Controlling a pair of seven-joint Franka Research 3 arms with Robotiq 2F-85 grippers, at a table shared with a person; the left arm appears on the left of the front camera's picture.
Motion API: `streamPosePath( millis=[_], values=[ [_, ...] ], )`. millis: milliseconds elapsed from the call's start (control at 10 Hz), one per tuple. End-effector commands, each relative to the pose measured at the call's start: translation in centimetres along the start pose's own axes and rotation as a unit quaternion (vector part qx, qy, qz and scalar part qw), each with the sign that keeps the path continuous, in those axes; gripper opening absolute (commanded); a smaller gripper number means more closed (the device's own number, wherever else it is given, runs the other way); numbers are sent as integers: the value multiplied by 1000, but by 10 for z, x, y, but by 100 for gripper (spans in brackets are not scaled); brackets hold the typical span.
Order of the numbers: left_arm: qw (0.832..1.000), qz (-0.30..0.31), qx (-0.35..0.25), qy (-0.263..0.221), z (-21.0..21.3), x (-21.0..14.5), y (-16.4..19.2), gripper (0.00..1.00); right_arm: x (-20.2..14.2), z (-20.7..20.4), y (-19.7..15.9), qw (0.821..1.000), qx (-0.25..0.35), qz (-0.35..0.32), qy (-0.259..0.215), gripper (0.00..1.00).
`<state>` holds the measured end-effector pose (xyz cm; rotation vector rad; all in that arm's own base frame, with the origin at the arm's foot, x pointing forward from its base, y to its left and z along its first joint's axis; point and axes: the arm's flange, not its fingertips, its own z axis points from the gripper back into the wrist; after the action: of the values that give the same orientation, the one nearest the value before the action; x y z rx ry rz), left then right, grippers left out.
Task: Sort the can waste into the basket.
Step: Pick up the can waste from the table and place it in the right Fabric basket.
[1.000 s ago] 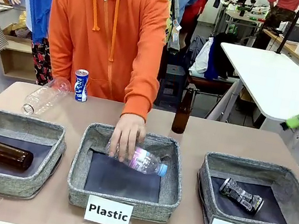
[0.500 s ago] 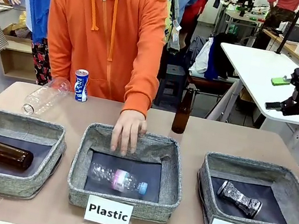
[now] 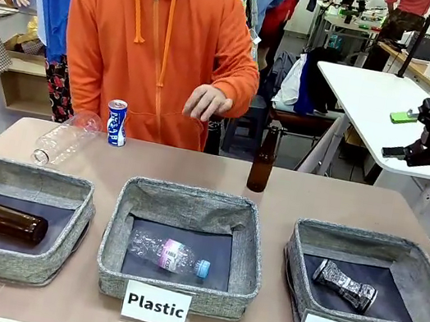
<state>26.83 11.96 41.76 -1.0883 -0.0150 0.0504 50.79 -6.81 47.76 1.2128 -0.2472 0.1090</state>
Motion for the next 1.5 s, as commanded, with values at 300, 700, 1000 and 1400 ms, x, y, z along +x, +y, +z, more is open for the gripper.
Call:
streamPosePath(
  millis=[300, 700, 1000, 1400],
  values=[
    [1000, 5, -4, 1, 0, -1, -1, 100, 1, 2, 3, 1000, 0, 2, 6, 100],
    [1000, 5, -4, 1, 0, -1, -1, 100, 1, 2, 3, 1000, 0, 2, 6, 100],
    [1000, 0, 0, 0, 0, 0, 0, 100, 1, 2, 3, 1000, 0, 2, 6, 100],
    [981, -120, 118, -96, -60, 110, -98, 100, 1, 2, 3, 1000, 0, 2, 6, 100]
  ],
)
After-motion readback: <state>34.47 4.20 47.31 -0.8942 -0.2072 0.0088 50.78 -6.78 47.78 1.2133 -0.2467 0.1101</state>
